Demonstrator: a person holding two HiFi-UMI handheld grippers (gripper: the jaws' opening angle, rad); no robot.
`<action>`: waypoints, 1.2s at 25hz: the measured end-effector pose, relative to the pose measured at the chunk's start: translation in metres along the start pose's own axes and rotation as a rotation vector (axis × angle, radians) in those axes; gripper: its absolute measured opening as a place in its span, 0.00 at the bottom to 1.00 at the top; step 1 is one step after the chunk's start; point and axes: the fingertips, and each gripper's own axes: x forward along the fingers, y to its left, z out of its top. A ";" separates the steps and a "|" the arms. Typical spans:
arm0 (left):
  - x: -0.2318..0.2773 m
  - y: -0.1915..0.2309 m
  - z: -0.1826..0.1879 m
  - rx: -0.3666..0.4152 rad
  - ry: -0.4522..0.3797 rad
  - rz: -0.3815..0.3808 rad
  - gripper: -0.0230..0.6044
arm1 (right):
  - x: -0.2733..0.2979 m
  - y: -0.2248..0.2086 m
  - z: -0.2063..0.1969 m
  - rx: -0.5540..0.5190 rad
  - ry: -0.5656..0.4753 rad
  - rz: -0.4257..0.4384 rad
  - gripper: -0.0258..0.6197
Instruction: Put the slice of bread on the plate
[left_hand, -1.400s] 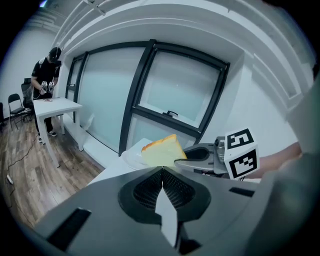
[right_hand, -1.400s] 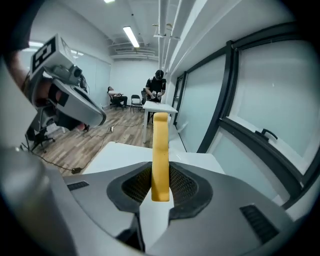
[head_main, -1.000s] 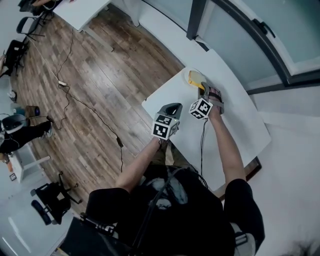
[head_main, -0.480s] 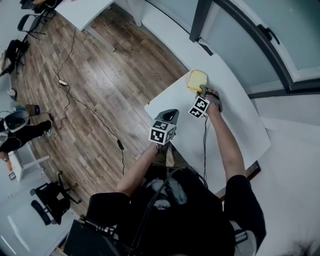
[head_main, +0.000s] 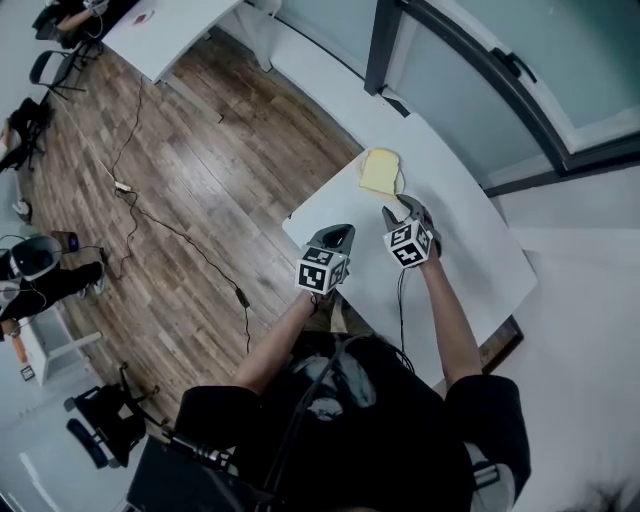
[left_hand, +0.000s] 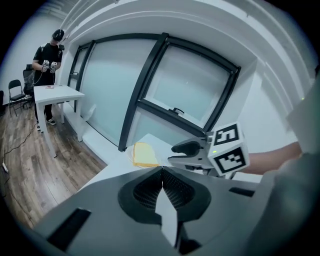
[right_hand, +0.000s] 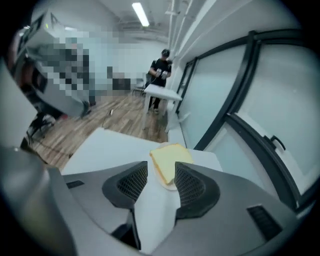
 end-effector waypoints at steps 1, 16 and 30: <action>-0.001 -0.004 0.003 0.009 -0.007 -0.006 0.05 | -0.020 0.001 0.008 0.058 -0.054 -0.023 0.31; -0.054 -0.096 0.052 0.259 -0.190 -0.074 0.05 | -0.215 0.007 0.015 0.651 -0.410 -0.226 0.05; -0.068 -0.112 0.051 0.297 -0.200 -0.080 0.05 | -0.231 0.018 0.025 0.677 -0.470 -0.165 0.05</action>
